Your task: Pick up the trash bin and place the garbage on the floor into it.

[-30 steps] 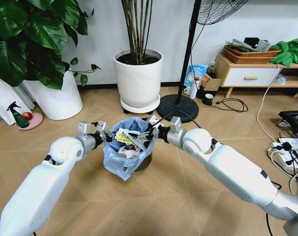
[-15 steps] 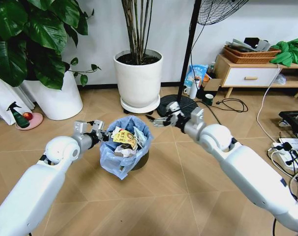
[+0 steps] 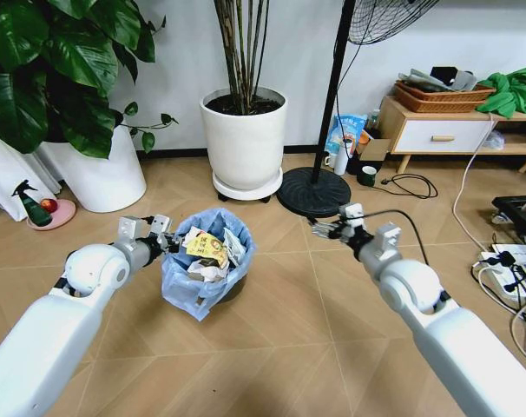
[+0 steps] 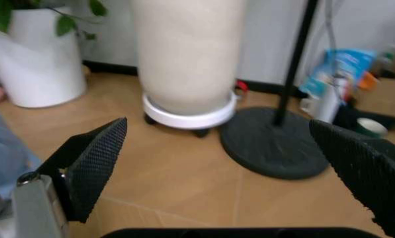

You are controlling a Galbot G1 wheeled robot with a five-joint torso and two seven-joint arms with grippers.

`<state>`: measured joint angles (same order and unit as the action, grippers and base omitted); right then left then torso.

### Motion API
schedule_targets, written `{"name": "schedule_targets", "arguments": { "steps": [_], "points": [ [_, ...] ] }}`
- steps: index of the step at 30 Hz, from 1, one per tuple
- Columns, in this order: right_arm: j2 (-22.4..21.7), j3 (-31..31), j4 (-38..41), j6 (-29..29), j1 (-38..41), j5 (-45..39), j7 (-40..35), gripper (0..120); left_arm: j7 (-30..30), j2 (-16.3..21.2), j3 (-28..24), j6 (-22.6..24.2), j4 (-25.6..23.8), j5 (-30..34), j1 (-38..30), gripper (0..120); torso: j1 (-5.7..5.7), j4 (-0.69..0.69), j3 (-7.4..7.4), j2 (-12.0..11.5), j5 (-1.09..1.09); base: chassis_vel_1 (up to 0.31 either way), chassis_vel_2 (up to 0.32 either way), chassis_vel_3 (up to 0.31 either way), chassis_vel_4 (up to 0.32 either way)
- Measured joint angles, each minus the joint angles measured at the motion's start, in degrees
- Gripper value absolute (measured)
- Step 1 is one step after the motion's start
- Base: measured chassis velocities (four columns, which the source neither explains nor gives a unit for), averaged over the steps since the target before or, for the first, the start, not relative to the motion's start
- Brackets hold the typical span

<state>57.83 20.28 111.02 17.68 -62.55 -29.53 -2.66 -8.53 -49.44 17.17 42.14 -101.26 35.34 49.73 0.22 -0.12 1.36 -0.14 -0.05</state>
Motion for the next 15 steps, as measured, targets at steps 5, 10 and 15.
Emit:
{"name": "schedule_targets", "arguments": {
  "steps": [5,10,15],
  "points": [
    [2.9,7.5,4.8,-0.8,-10.8,3.7,0.2,100,0.0,1.3,0.4,0.0,-1.2,0.0,1.8,0,0.00,-0.02,0.00,0.0,0.02,0.000,0.000,0.000,0.000],
    [5.0,10.2,8.1,-1.4,-15.7,5.8,0.8,100,0.0,1.5,0.6,0.0,-1.9,0.0,2.7,0,0.00,-0.02,0.00,0.0,-0.01,0.000,0.000,0.000,0.000],
    [9.0,13.4,12.2,-2.6,-21.3,9.0,1.4,100,0.4,1.1,1.3,0.0,-3.1,-0.6,4.5,0,0.00,-0.01,0.00,0.0,-0.01,0.000,0.000,0.000,0.000]
  ]
}}
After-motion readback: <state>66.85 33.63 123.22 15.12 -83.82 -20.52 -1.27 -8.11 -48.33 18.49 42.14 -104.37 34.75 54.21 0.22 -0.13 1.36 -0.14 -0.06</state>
